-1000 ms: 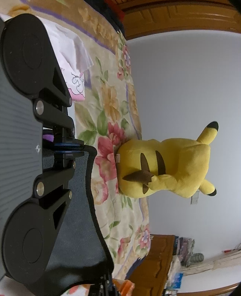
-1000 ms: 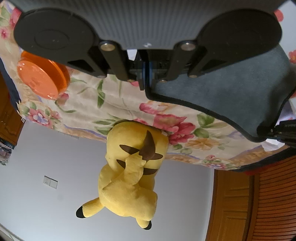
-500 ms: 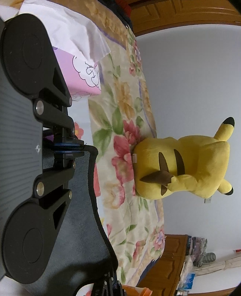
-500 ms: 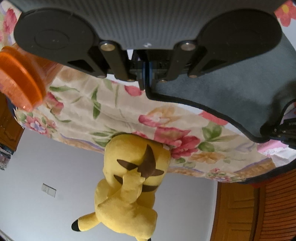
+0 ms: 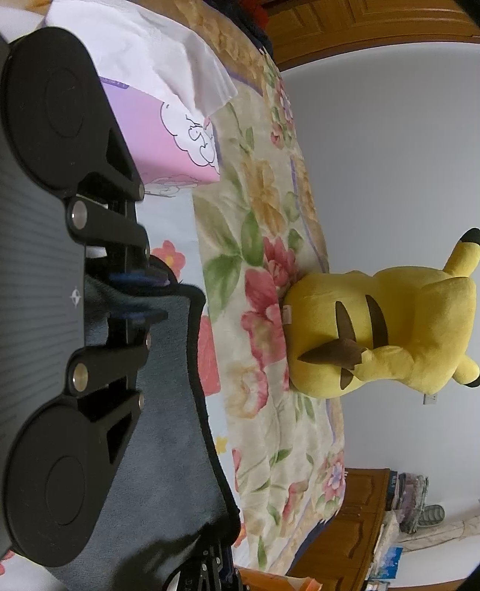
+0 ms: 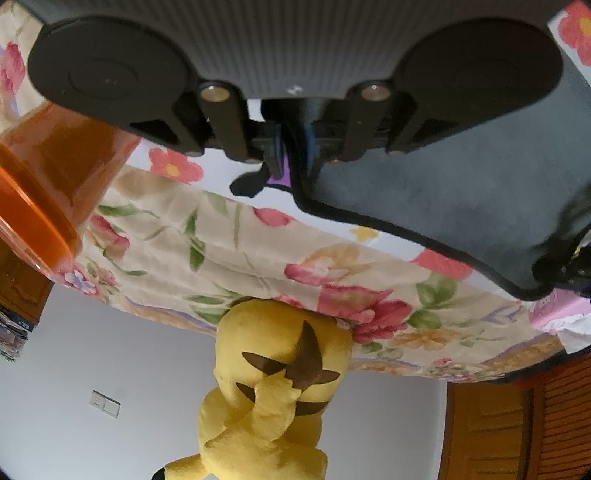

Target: Fold towel

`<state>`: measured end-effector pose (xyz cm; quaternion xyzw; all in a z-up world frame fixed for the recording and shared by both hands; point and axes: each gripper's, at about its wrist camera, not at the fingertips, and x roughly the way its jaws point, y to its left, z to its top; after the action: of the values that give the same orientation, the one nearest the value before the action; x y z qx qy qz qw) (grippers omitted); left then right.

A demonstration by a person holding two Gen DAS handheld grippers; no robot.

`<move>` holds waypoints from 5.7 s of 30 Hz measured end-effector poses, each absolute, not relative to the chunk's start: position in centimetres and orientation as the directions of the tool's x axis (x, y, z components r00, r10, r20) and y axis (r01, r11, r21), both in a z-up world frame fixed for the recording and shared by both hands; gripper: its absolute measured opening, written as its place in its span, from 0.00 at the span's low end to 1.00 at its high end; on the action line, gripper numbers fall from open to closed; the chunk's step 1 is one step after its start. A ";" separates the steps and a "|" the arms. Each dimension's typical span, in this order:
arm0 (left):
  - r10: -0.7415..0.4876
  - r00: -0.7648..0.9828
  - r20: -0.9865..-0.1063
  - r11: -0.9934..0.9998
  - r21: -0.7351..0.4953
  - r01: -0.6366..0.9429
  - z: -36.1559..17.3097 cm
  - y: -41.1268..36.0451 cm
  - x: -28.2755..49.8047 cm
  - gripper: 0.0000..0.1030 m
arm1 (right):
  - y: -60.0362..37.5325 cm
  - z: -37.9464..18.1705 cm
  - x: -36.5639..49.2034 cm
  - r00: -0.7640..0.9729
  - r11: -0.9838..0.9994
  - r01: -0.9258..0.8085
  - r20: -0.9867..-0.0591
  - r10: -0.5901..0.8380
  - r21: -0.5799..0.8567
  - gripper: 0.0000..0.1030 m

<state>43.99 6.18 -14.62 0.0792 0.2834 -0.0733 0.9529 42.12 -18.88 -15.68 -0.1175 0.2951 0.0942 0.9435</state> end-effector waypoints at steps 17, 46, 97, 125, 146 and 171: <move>-0.106 0.802 -0.588 0.976 0.092 0.197 -14.6 6.3 39.6 0.43 | -18.9 -15.1 37.5 0.792 0.963 -0.260 -0.586 0.171 -0.070 0.45; -0.099 0.796 -0.597 0.978 0.091 0.189 -11.0 5.2 30.3 0.73 | -19.1 -11.5 28.6 0.794 0.964 -0.266 -0.568 0.218 -0.001 0.45; -0.103 0.818 -0.565 0.986 0.048 0.158 -5.8 0.8 14.2 1.00 | -20.6 -8.2 13.8 0.823 0.983 -0.169 -0.538 0.180 0.071 1.00; -0.088 0.814 -0.574 0.986 0.064 0.151 -5.3 -1.4 6.8 1.00 | -22.9 -6.8 6.3 0.858 0.982 -0.171 -0.479 0.186 0.075 1.00; -0.085 0.867 -0.490 0.989 0.062 0.132 -3.3 -3.0 4.4 1.00 | -24.1 -6.8 4.1 0.888 0.978 -0.191 -0.410 0.207 0.082 1.00; -0.081 0.920 -0.384 0.992 0.056 0.111 -1.0 -2.1 2.9 1.00 | -25.0 -4.8 3.1 0.940 0.983 -0.162 -0.289 0.179 0.081 1.00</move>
<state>2.93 -2.12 -1.03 0.0381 0.1941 -0.0489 0.9790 3.11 -24.99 -4.83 0.0282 0.1493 0.0868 0.9846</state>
